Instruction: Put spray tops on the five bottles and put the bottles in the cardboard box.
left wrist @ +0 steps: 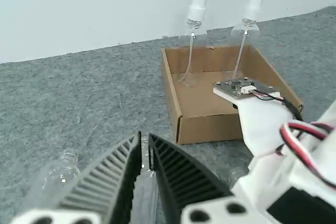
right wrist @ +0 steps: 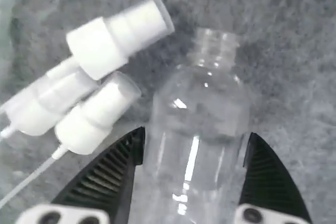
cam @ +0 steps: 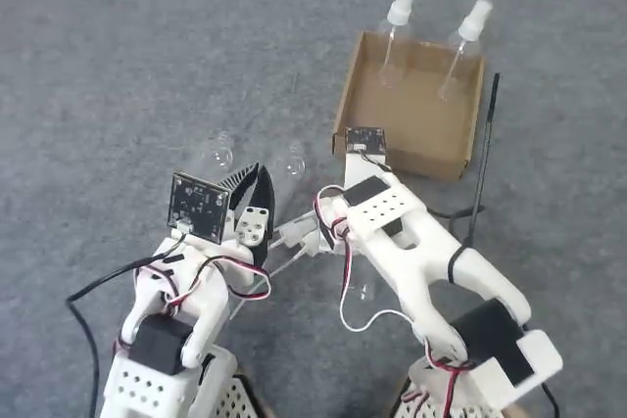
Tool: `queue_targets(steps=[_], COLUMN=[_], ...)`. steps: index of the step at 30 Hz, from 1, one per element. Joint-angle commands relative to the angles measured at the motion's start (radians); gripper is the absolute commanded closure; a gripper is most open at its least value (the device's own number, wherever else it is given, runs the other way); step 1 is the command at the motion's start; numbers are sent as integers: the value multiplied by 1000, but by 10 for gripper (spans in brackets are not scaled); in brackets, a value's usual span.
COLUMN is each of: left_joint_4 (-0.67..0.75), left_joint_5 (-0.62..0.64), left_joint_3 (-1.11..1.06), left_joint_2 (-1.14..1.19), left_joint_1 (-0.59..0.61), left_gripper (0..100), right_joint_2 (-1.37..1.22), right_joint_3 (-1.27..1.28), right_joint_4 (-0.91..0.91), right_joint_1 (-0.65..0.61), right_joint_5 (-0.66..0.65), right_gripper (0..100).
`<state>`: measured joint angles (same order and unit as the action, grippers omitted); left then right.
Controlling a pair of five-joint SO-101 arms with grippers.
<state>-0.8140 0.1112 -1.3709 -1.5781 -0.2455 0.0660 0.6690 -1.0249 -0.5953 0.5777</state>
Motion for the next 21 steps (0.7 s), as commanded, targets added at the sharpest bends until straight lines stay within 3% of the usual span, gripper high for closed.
queue_targets(steps=[1,13,19,21], left_joint_4=[28,28,14,-34], left_joint_5=[-9,-8,-8,-8], left_joint_3=[5,12,31,73], left_joint_2=[-17,-9,-6,-6], left_joint_1=[6,6,6,6], left_gripper=[987,987,987,987], right_joint_2=[58,154,321,395], right_joint_3=[6,11,112,166], right_joint_4=[5,-231,-239,-248], right_joint_1=[2,41,116,157], right_joint_5=[-20,-23,-195,-241], right_gripper=[757,757,894,896])
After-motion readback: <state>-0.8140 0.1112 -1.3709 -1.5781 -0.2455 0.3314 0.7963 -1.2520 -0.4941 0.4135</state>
